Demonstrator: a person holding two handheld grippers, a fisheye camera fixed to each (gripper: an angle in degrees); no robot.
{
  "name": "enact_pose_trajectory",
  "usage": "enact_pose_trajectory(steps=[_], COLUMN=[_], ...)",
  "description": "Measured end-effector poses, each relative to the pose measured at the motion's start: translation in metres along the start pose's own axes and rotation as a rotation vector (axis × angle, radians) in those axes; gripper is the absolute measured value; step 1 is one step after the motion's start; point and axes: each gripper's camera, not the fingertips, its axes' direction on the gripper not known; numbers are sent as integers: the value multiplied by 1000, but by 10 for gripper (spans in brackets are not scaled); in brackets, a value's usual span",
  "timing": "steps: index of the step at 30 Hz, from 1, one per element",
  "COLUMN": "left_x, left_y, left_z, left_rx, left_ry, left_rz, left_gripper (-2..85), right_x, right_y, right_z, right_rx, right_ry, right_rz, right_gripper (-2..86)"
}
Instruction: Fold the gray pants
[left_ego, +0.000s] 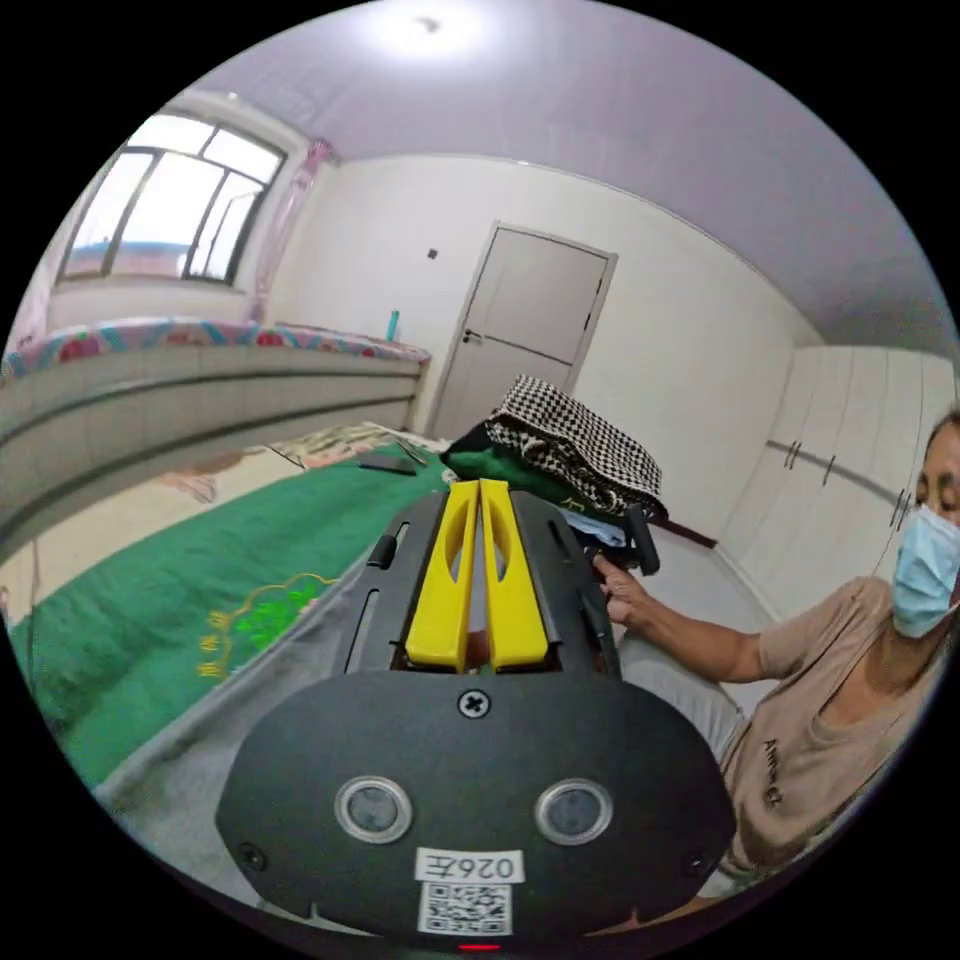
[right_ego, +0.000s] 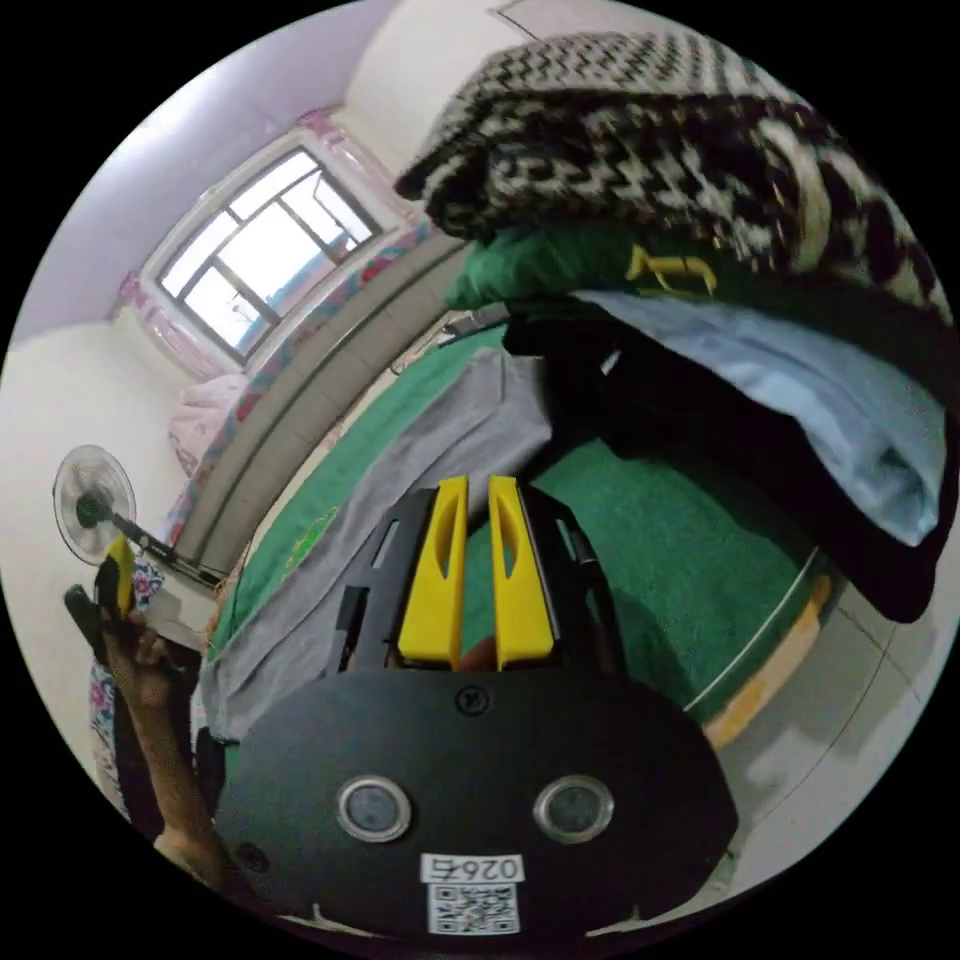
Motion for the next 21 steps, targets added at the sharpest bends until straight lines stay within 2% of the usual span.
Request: enact_pose_trajectory(steps=[3,6,8,11,12,13,19,21], left_x=[-26,-43,-59,-92,-103,-107,-156,-162], left_y=[3,6,9,31,48,49,64,65], left_z=[112,209,260,349,380,378,372,365], left_rx=[-95,-185,-254,-567,-739,-659,-612,-577], left_ry=[79,38,-13,-101,-141,-122,2,-1], left_rz=[-107,-151,-185,-209,-202,-179,-324,-318], left_gripper=[-10,-8,-5,-7,-8,-8,4,45], right_x=[56,92,111,120,120,120,117,115], right_y=[-20,-43,-57,-68,-70,-73,-75,-76], right_z=[29,58,75,88,91,95,107,113], right_rx=[-95,-151,-180,-183,-188,-185,-164,-162], right_ry=[-101,-199,-187,-179,-179,-188,-179,-205], right_rz=[157,225,271,306,300,291,225,203], right_gripper=[49,61,30,30,35,45,40,32])
